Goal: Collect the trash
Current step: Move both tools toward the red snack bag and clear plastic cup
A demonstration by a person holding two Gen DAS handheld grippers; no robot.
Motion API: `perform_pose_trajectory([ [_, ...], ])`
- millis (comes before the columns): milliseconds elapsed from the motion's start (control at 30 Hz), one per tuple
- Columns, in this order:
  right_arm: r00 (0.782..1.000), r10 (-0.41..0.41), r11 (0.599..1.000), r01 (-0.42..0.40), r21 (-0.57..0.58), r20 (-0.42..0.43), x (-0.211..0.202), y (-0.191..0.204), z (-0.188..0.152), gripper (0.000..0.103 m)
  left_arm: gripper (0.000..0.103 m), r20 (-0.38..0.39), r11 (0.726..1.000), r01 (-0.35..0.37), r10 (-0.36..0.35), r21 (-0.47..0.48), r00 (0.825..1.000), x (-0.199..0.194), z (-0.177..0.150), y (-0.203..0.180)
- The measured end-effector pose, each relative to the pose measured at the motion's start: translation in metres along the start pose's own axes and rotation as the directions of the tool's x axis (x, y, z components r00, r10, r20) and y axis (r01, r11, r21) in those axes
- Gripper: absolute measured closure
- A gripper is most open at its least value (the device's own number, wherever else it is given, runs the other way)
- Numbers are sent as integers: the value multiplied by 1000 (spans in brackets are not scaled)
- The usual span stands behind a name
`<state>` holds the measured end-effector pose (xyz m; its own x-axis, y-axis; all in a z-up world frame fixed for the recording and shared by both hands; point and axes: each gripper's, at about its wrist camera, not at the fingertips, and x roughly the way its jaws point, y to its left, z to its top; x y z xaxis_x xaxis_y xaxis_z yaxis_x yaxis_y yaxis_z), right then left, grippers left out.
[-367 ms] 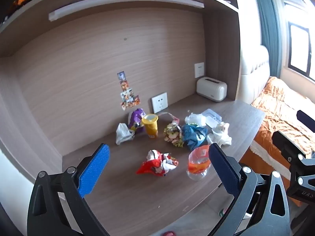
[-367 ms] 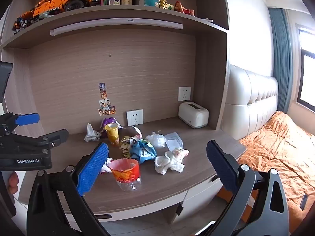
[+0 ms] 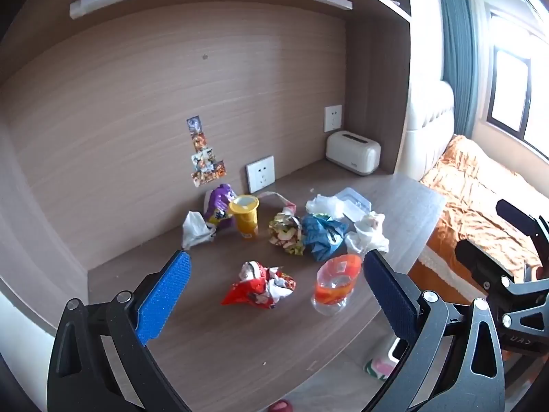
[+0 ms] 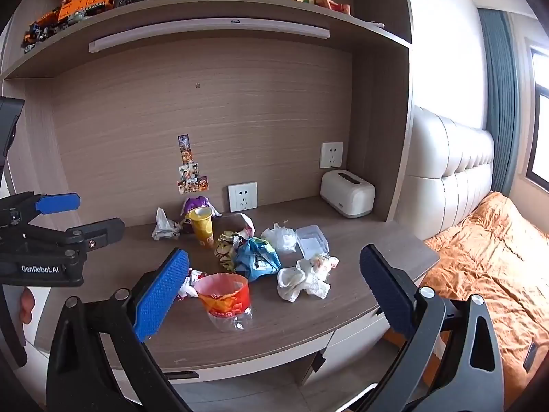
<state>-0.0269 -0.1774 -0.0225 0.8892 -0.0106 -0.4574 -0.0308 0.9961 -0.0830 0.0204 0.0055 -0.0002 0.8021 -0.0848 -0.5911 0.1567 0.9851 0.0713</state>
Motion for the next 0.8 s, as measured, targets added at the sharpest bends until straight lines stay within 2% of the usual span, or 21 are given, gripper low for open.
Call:
perform_pose_trajectory([
  [100, 999, -13, 999, 11, -34, -37, 7, 9, 5, 4, 4, -16, 999, 27, -27, -30, 999, 3, -1, 4],
  [200, 999, 16, 999, -14, 28, -52, 10, 1, 7, 4, 4, -52, 996, 69, -72, -61, 996, 13, -3, 10],
  [567, 999, 11, 1000, -11, 19, -39, 12, 5, 10, 4, 4, -64, 998, 47, -49, -40, 997, 20, -5, 13],
  [800, 1000, -4, 1000, 4, 6, -29, 13, 9, 11, 4, 4, -70, 996, 66, -69, -52, 995, 22, -5, 17],
])
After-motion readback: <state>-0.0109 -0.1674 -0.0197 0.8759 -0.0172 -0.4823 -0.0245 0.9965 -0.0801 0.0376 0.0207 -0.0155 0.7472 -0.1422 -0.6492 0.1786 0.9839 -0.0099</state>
